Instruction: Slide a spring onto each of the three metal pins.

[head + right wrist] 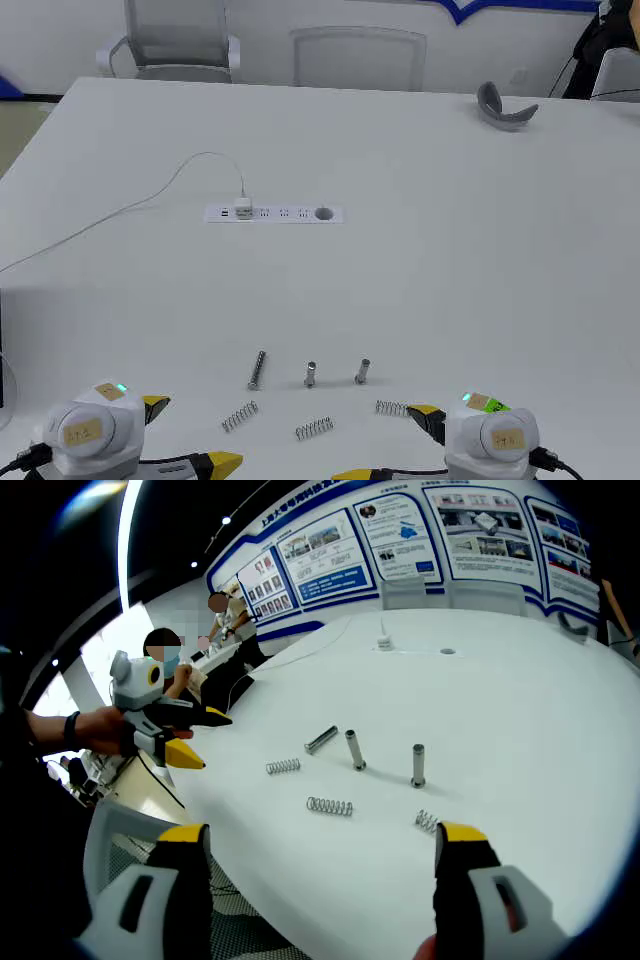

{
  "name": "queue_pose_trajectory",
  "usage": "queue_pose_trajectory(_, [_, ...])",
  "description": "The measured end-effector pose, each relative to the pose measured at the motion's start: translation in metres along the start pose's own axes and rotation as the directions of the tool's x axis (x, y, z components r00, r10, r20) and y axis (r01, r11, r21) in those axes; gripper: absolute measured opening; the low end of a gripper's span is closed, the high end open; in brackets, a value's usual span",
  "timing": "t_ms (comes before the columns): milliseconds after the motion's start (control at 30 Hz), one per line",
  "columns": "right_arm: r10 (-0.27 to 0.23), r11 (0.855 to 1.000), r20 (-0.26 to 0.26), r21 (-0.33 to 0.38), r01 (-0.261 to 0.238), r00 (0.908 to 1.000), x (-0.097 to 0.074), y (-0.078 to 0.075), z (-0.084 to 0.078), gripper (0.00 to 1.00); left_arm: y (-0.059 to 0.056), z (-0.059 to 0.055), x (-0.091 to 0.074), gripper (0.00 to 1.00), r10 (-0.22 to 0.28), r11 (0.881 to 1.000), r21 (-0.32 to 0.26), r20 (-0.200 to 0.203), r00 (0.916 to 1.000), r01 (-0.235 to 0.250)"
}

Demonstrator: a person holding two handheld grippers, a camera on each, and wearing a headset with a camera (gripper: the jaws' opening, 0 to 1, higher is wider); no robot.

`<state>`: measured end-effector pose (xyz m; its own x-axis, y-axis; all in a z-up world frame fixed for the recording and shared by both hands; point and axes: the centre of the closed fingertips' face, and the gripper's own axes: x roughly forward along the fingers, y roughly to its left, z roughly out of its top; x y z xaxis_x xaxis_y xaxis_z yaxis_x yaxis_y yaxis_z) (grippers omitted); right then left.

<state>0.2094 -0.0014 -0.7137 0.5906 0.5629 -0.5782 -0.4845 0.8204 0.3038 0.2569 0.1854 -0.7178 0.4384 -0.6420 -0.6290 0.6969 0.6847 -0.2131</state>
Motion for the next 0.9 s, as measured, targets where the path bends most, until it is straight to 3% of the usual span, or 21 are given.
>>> queue_pose_trajectory(300, [0.010,1.000,-0.003,-0.004,-0.010,0.9999,0.001,0.003,0.003,0.94,0.000,0.001,0.001,0.81,-0.005,1.000,-0.001,0.000,1.0000,0.005])
queue_pose_trajectory(500, [0.014,1.000,0.022,0.002,-0.014,0.9997,0.001,0.006,0.011,0.94,0.001,0.000,0.000,0.81,-0.003,1.000,-0.005,-0.001,1.0000,0.003])
queue_pose_trajectory(900, [0.016,1.000,0.002,0.001,-0.016,0.9999,0.001,0.005,0.006,0.93,0.002,0.001,0.003,0.80,-0.004,1.000,-0.006,-0.009,1.0000,0.004])
